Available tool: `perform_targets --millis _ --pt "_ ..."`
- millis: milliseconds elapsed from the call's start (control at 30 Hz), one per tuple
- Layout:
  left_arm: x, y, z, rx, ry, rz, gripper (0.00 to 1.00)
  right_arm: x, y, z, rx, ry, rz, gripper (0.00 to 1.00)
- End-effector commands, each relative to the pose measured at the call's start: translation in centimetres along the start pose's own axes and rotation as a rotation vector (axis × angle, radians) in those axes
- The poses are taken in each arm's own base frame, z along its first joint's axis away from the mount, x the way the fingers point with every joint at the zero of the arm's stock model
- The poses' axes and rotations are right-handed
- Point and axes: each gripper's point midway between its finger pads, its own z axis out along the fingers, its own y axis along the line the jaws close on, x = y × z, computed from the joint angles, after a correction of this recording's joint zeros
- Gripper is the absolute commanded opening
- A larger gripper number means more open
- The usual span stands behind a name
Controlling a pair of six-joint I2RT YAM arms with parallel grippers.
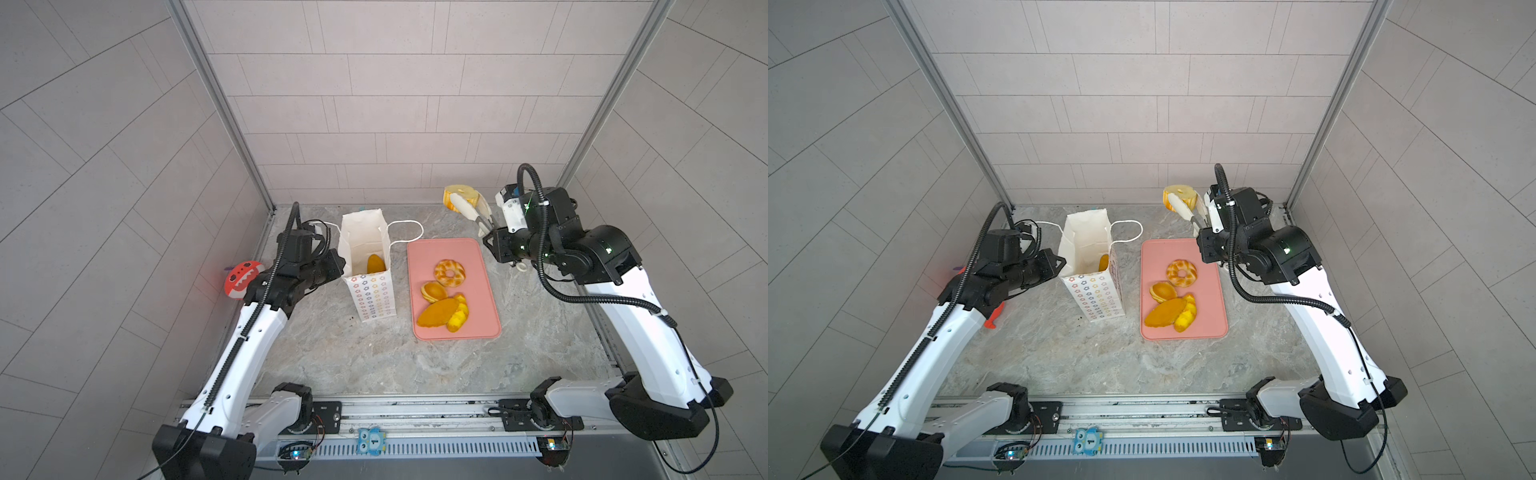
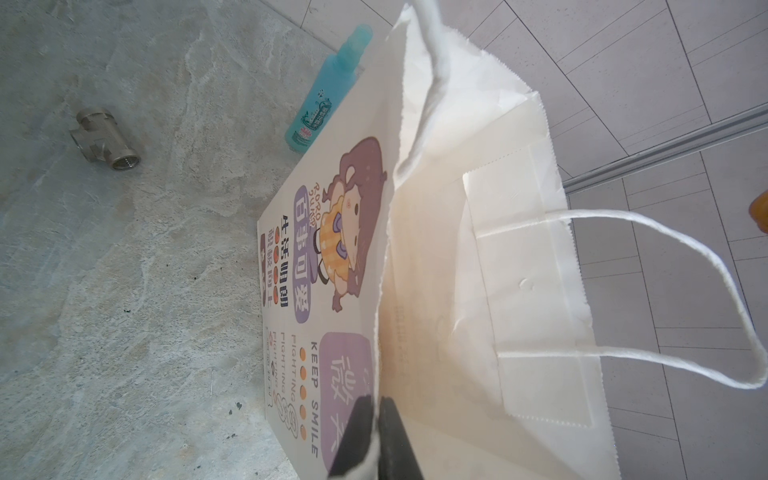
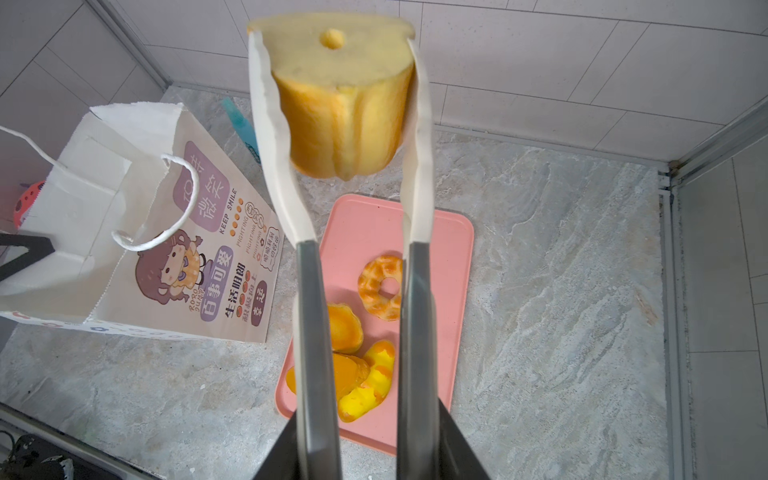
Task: Place the fake bread into the paper bag
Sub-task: 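Carry the cylinder roll with the right gripper over the bag opening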
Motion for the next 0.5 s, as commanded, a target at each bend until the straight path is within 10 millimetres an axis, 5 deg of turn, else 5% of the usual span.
perform_targets --millis 0,467 --pt "-0.5 -0.3 -0.4 0.001 -0.016 -0.006 0.1 -2.2 0.8 -1.1 -0.043 -0.087 0.004 0.39" --pt "-0.4 -0.4 -0.2 0.007 -0.008 -0.011 0.1 -3.0 3.3 -1.8 -0.116 -0.112 -0.019 0.39"
